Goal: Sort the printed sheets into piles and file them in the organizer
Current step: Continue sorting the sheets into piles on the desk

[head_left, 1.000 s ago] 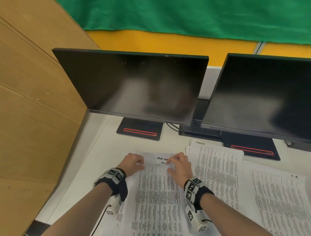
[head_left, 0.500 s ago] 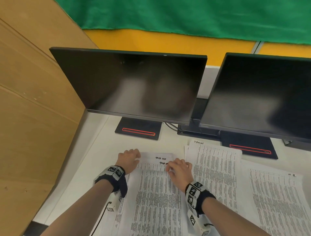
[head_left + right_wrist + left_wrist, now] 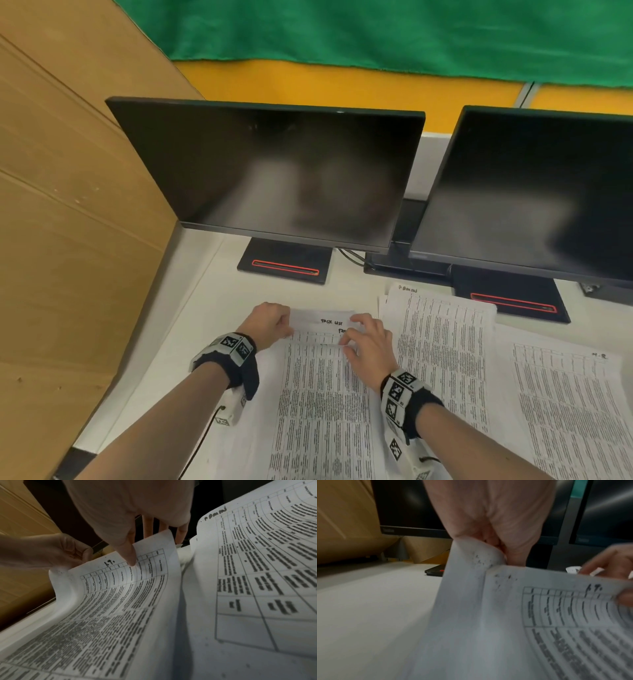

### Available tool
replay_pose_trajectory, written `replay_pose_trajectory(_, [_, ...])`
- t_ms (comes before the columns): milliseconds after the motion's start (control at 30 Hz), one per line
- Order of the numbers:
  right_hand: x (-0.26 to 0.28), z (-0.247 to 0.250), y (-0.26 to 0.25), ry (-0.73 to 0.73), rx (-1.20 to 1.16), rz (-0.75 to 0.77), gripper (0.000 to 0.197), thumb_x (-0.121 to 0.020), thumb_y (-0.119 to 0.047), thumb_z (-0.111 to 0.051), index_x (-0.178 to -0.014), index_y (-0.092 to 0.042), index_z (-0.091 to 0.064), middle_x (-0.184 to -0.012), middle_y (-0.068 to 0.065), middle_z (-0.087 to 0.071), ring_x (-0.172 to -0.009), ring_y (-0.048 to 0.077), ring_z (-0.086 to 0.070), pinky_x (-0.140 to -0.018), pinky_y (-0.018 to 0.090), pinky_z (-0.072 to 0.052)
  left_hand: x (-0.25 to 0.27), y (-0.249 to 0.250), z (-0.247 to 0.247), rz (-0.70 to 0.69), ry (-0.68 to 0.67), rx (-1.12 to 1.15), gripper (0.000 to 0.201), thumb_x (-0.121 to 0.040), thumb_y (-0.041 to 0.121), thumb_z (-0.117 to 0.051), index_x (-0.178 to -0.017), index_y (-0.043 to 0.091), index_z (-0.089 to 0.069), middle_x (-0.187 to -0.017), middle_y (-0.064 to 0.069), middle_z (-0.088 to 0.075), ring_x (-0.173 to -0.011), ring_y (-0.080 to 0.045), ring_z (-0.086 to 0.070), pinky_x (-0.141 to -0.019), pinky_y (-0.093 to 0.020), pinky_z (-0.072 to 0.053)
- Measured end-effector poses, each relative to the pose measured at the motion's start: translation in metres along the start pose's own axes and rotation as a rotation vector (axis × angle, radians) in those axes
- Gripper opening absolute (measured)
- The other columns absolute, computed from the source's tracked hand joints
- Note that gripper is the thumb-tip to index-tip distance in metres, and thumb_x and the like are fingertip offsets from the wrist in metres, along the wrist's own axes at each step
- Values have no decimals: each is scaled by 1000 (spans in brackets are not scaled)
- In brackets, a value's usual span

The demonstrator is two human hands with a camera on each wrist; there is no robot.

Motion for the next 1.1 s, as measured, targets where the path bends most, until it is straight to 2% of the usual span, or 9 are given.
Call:
replay_pose_trajectory(200, [-2,0,-1,20,-30,4,15,-92,-19,-50,-96,-17,-65,-118,-3,-45,-104,14,-46,-91,27,-42,-3,-9,8,82,49,214,45,-73,29,-78,-56,20,-37,-57,7,-44,-54,-8,-38,-49,-22,-26])
replay_pose_trajectory(300, [0,-1,3,38,-97,-16,13,-91,-15,-53,-94,-12,-66,-107,-2,-44,-97,14,-49,-86,22,-47,-4,-10,8,63,-14,198,39,-80,36,-71,-59,19,-43,-60,6,-45,-56,-9,-40,-51,-20,-28])
replay_pose_trajectory(467, [-4,-4,18,-59,-148,-121,12,-92,-19,-53,-94,-18,-65,-99,-4,-46,-84,12,-52,-70,14,-39,-3,-20,4,84,-210,-41,28,-92,34,-52,-95,10,-66,-97,-6,-64,-85,-20,-53,-73,-27,-36])
replay_pose_trajectory(567, [-6,-8,31,-152,-234,-228,11,-89,-23,-57,-81,-29,-59,-100,-3,-53,-89,15,-55,-76,24,-42,-5,-22,14,93,-154,-34,19,-89,25,-56,-97,11,-67,-100,-5,-64,-88,-18,-53,-75,-25,-34])
replay_pose_trajectory(700, [-10,-12,41,-236,-321,-287,28,-85,-21,-63,-70,-42,-55,-100,-5,-58,-72,12,-53,-78,30,-49,-7,-20,24,53,-72,54,17,-81,16,-67,-97,11,-69,-103,-4,-67,-98,-20,-57,-79,-23,-36])
replay_pose_trajectory(800, [-12,-11,41,-261,-306,-311,17,-84,-25,-65,-80,-41,-61,-108,-5,-60,-90,17,-59,-98,41,-45,-6,-20,31,55,-51,119,20,-75,13,-74,-94,14,-70,-96,0,-67,-94,-16,-56,-80,-22,-38])
replay_pose_trajectory(900, [-13,-10,41,-274,-294,-324,14,-83,-27,-66,-94,-35,-65,-125,-4,-59,-116,21,-54,-107,47,-34,-2,-12,65,67,103,183,12,-81,18,-69,-92,12,-72,-90,2,-66,-88,-15,-58,-81,-24,-43])
replay_pose_trajectory(1000, [-14,-9,37,-310,-302,-296,18,-82,-28,-68,-77,-41,-56,-111,-1,-66,-106,20,-59,-103,44,-38,10,-5,130,73,345,176,16,-92,21,-56,-99,12,-67,-93,0,-62,-86,-17,-57,-78,-28,-41])
replay_pose_trajectory(1100, [-15,-9,36,-349,-347,-286,12,-83,-23,-68,-94,-26,-64,-114,3,-65,-106,19,-58,-100,34,-42,32,-2,211,3,592,203,14,-92,19,-54,-98,13,-66,-90,-3,-64,-82,-19,-59,-77,-32,-46])
Point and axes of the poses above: each hand's wrist, its own x-axis away from the middle knuckle, its own z-axis out of the back of the hand, y = z × x, the point moved 9 cm from there along -x, towards the middle knuckle
